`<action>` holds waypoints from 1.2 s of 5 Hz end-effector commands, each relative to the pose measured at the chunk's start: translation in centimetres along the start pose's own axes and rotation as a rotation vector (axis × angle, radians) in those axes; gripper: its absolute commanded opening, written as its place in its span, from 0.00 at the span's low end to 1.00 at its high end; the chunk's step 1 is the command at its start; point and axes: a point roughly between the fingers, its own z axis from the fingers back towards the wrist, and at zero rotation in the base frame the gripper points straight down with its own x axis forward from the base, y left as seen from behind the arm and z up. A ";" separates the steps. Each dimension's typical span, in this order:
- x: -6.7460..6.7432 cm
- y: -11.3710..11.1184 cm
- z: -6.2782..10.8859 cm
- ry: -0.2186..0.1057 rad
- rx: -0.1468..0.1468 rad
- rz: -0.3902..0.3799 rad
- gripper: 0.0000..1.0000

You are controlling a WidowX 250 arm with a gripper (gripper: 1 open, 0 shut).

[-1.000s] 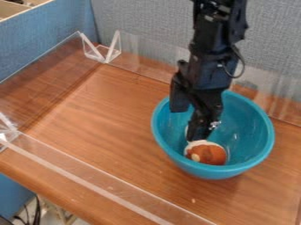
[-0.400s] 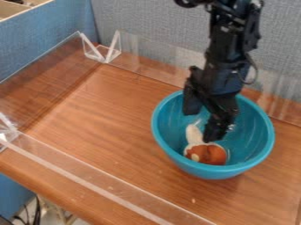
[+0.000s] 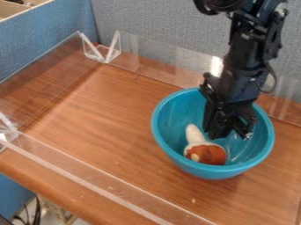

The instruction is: Put the mushroom in the blue bowl

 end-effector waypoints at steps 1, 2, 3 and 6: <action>0.0 0.3 3.8 -0.077 0.042 -0.016 0.00; -0.8 0.3 5.1 -0.083 0.053 -0.033 0.00; -1.8 1.7 6.1 -0.091 0.062 0.000 1.00; -2.2 0.9 7.8 -0.109 0.067 -0.018 0.00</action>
